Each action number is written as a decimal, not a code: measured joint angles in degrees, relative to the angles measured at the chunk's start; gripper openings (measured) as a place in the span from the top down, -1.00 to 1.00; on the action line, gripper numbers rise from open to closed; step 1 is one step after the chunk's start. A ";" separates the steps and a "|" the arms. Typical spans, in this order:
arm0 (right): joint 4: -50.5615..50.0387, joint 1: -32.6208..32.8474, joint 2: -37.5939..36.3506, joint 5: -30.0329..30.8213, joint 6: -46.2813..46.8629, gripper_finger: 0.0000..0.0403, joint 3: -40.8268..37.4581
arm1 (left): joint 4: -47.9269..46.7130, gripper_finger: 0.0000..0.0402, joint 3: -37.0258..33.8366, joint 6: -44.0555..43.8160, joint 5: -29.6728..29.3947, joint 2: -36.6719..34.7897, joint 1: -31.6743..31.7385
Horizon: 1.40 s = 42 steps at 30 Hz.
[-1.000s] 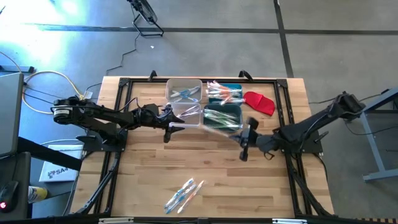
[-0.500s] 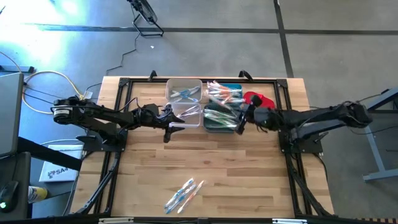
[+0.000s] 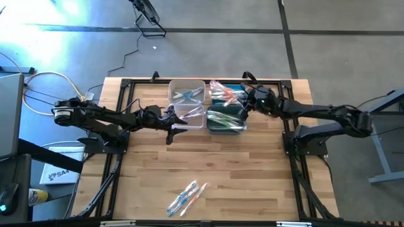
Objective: Pick & Place Toothbrushes
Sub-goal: Put the orange toothbrush into the blue bin
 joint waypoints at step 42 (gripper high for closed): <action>11.78 -10.35 20.06 -3.22 -12.95 0.81 0.04 | 0.36 0.22 0.00 0.56 -0.52 0.00 0.00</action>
